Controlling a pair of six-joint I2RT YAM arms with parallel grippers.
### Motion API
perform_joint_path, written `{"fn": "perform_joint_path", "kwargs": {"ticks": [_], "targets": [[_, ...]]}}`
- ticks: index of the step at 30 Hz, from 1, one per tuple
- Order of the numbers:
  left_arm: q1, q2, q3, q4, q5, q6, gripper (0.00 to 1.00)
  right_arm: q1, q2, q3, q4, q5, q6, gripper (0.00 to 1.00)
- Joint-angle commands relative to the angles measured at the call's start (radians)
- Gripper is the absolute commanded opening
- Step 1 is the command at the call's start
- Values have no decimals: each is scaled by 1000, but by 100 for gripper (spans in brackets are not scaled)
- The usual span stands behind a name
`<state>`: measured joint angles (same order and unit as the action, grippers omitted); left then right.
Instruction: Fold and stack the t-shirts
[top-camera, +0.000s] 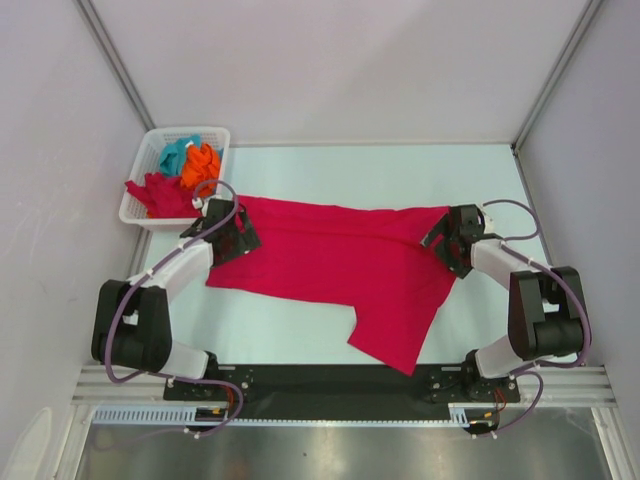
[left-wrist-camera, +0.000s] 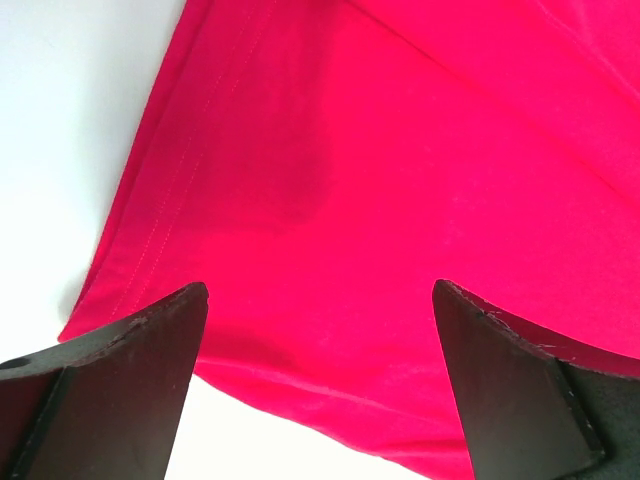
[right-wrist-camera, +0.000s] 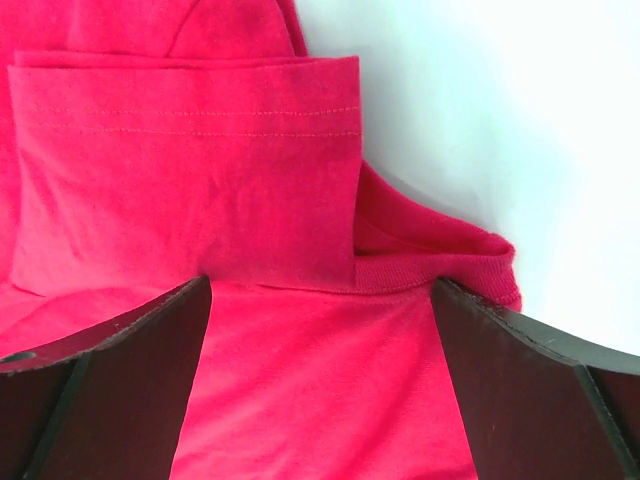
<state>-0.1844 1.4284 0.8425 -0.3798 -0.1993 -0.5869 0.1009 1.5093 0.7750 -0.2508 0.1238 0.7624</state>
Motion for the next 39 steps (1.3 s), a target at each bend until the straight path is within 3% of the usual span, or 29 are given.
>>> {"fn": "perform_joint_path", "kwargs": {"ticks": [1,15,22,30,39], "targets": [[-1,-43,-10,21,-9,-33,100,-6,-6,-17,-85,132,-107,100],[0,-86,-60,10,-68,-80,100,-206,58,33,-55,109,-268,98],[-12,-97,-92,35,-25,-76,100,-343,107,81,18,-47,-317,97],[-86,-117,-109,48,-25,-77,100,-342,206,187,76,-87,-344,94],[-87,-77,47,96,-36,16,100,-279,77,417,-137,-176,-406,97]]}}
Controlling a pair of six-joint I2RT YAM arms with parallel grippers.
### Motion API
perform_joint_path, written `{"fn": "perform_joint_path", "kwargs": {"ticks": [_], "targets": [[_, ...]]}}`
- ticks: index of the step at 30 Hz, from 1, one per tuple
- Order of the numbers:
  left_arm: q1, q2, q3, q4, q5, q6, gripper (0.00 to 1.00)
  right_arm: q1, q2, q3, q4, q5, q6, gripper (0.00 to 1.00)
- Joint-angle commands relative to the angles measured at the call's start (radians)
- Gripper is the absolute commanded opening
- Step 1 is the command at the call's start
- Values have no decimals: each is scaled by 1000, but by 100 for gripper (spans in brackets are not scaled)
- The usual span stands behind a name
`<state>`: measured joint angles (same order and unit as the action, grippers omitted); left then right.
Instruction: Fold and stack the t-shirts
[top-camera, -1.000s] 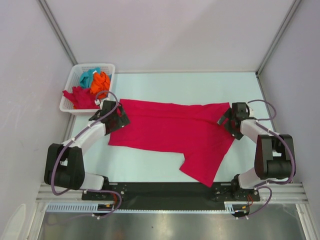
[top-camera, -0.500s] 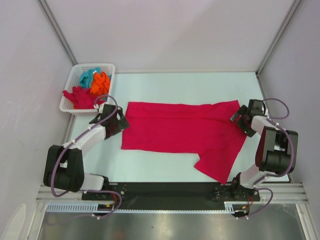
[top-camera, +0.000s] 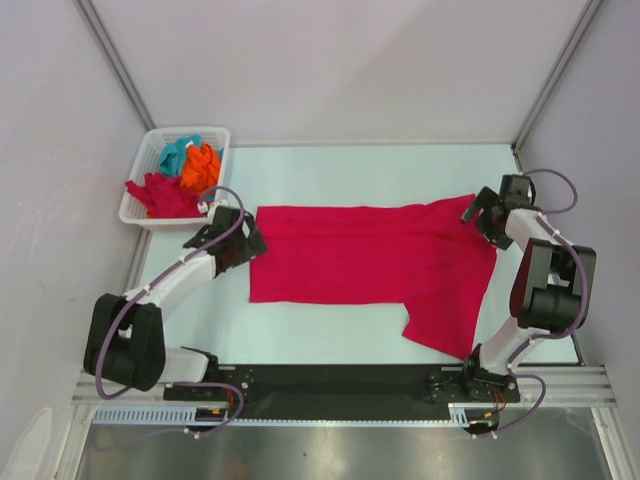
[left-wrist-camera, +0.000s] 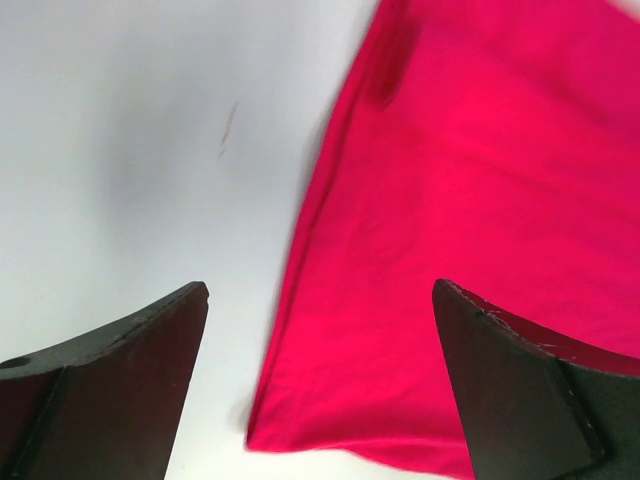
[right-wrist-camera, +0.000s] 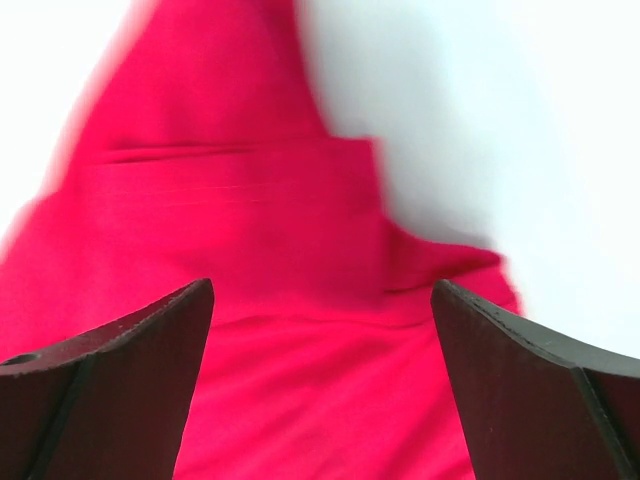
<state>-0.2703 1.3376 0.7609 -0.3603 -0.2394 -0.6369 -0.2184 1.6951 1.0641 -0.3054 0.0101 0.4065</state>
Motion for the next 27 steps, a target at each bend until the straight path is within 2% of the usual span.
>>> {"fn": "perform_joint_path", "kwargs": {"ticks": [1,4,7,11,13,14,21,27], "targets": [[-1,32,191,92,21,86,100,47,-155,164,-110,-68,-51,97],[-1,127,333,81,49,124,100,56,-204,206,-101,-111,-28,98],[-3,216,417,99,89,143,96,77,-174,223,-58,-121,-21,97],[-4,323,449,135,166,151,81,103,-83,228,-17,-133,-6,94],[-9,362,465,138,154,154,75,112,-48,224,3,-128,-2,93],[-10,401,475,138,147,166,69,113,-19,221,6,-127,-1,93],[-14,534,584,74,78,221,65,102,34,201,8,-84,-23,92],[-15,566,581,67,5,232,63,80,34,181,28,-116,-11,92]]}}
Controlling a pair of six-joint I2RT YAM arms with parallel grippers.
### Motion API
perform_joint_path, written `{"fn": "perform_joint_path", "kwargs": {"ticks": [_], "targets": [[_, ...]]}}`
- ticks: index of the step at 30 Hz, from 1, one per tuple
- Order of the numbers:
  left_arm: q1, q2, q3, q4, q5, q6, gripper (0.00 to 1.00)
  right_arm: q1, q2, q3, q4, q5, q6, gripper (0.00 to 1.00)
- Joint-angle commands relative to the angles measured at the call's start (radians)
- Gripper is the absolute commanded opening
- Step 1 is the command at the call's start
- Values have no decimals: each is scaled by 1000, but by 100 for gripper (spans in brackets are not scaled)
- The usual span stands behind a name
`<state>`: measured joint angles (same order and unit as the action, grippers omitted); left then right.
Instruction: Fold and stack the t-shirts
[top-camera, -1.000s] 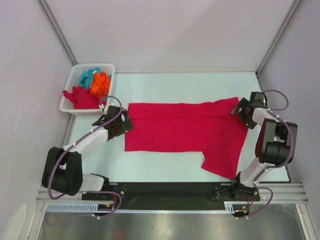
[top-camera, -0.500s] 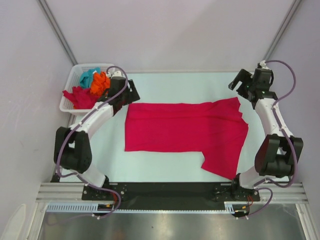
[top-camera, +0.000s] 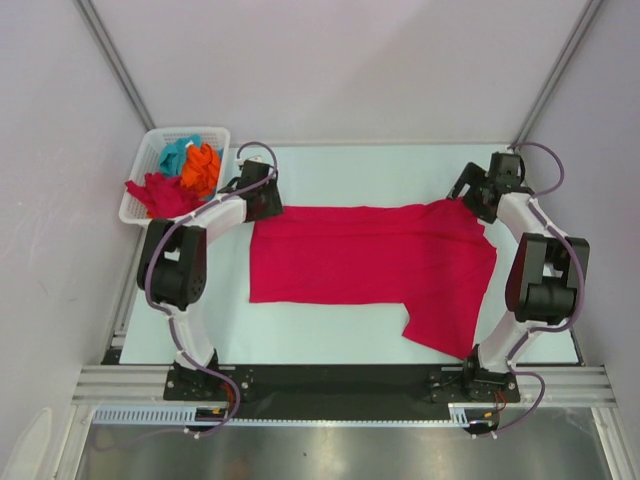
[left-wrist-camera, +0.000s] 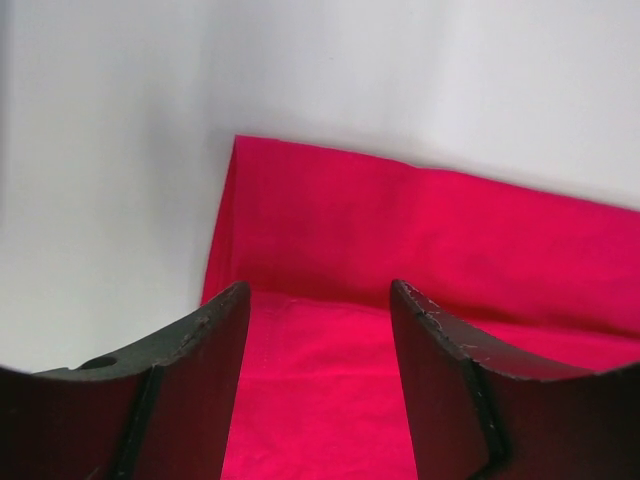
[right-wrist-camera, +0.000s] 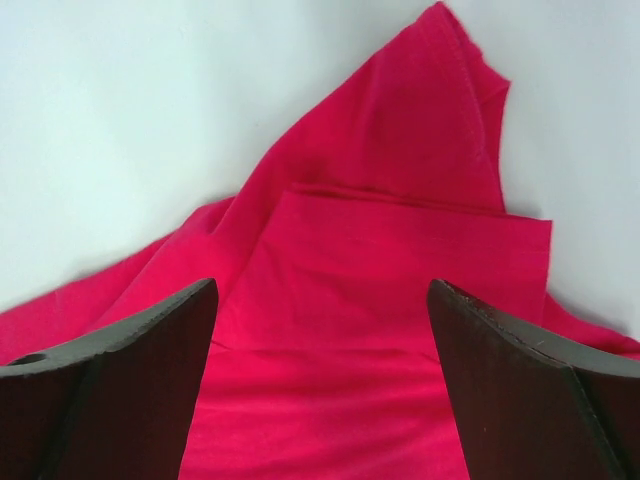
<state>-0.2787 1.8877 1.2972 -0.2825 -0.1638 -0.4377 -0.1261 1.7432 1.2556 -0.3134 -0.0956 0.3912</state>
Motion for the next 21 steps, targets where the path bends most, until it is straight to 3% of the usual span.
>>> {"fn": "perform_joint_path", "kwargs": {"ticks": [1,13,21], "targets": [[-7,25,47,-14,-74,37,63,-10,-14,-12,36,-13,6,92],[-5,40,24,-18,-106,28,54,-9,-11,-30,28,-9,8,91],[-7,44,11,-24,-115,28,62,-10,-20,-45,17,0,1,91]]}}
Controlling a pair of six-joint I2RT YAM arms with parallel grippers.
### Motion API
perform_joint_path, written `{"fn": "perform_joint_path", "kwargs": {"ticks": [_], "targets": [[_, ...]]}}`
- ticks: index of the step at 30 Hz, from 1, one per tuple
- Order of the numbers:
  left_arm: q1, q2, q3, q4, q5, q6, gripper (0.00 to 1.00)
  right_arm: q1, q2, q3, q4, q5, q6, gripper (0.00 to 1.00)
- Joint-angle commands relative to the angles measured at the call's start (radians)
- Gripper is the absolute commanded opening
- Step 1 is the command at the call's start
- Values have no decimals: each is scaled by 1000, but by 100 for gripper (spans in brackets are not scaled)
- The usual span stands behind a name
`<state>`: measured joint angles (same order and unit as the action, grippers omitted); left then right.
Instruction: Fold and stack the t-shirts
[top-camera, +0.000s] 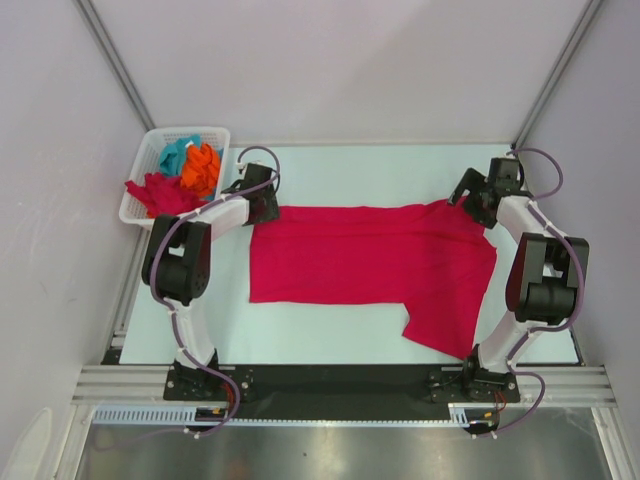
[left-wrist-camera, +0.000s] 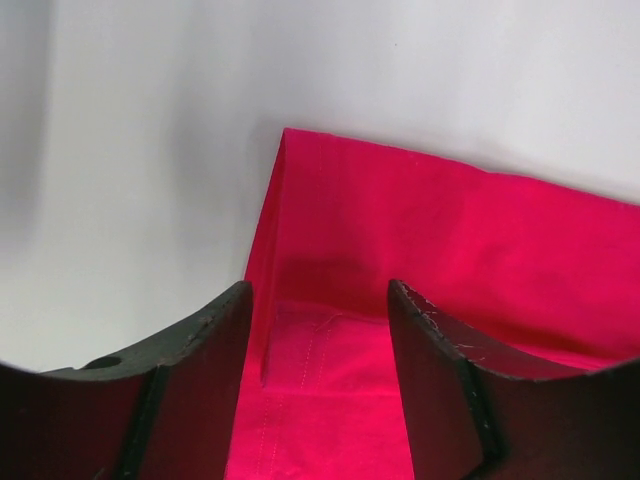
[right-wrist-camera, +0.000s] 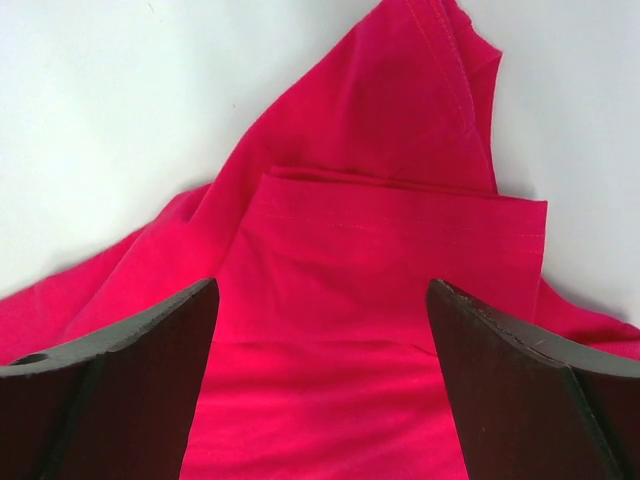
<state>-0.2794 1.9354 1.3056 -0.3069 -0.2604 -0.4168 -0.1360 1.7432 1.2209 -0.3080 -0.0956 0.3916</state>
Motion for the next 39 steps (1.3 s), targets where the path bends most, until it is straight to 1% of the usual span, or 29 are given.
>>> {"fn": "perform_joint_path", "kwargs": {"ticks": [1,3,5,7,9,12,17,19,20,22,23,25,26,29,34,39], "targets": [[-4,-3,3,3,-13,7,60,-1,-22,-11,12,2,1,91],[-4,0,0,9,-3,7,56,-1,-25,-12,10,5,0,91],[-6,2,-3,9,-3,7,49,-4,-28,-12,6,7,-3,91],[-6,2,-8,9,-7,10,47,-7,-33,-15,6,2,-3,91],[-6,-4,-15,9,-14,12,47,-11,-34,-15,6,-7,-2,91],[-6,-10,-22,0,-29,15,50,-11,-39,-14,9,-21,1,91],[-6,-23,-37,2,-30,13,49,-13,-39,-15,1,-24,-5,91],[-6,-21,-37,8,-22,13,43,-13,-39,-15,-2,-29,-5,91],[-6,-21,-37,11,-20,10,37,-14,-40,-15,-5,-27,-5,91],[-4,-21,-43,15,-7,9,28,-14,-47,-18,-9,-15,-7,91],[-6,-23,-46,15,-7,4,20,-13,-50,-21,-13,-13,-5,91],[-6,-32,-66,29,-2,3,10,-14,-56,-26,-17,-3,-5,91],[-6,-48,-75,37,-2,1,0,-17,-65,-34,-17,2,-5,91],[-6,-79,-104,48,-5,4,0,-22,-85,-47,-25,17,4,91],[-6,-187,-172,55,-10,22,0,-33,-131,-95,-36,40,13,90],[-6,-271,-255,104,26,44,0,-73,-207,-133,-65,91,44,90]]}}
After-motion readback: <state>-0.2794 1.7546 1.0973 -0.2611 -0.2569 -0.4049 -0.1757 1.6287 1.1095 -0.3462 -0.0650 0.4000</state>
